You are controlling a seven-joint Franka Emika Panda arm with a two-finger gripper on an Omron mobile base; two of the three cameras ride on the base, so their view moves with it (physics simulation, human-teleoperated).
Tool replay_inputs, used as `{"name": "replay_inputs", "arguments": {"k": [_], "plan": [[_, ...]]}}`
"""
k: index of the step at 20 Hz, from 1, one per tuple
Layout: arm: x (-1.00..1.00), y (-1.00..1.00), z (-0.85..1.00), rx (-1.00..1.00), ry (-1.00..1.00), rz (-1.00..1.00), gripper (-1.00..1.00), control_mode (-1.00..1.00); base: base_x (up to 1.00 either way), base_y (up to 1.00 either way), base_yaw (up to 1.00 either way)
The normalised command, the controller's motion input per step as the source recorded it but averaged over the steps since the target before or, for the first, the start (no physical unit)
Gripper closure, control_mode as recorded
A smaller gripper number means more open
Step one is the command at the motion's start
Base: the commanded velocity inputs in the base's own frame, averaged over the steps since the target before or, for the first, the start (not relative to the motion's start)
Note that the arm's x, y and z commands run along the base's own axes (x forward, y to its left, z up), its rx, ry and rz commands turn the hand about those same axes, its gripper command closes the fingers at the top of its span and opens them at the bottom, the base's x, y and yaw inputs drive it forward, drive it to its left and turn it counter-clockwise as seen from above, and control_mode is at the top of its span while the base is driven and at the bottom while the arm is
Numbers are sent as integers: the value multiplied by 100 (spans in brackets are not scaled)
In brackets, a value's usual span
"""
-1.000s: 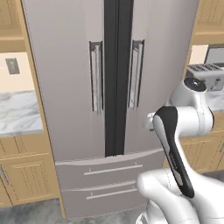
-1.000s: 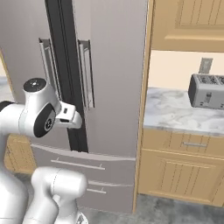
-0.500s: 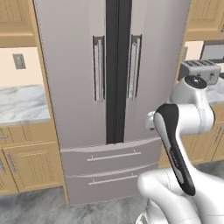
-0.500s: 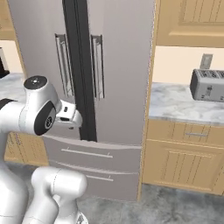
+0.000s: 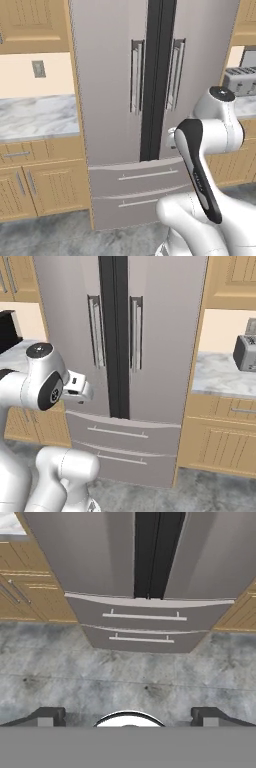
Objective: Retrieve the peach and tangerine from the fridge and place them into the bowl on the dining table.
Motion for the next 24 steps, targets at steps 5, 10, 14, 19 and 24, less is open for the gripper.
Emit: {"name": "replay_inputs", "arguments": {"k": [5,10,14,19,24], "plan": [[-22,3,0,-1,-4,-1,-100,-100,-4,5,0],[-10,0,0,0,-4,-2,-100,-100,0,0,0],[0,-7,0,0,-2,0,-100,-100,0,0,0],[0,-29,7,0,-4,0,-100,-100,0,0,0],[24,-33,37,0,-9,0,-100,-100,0,0,0]]}}
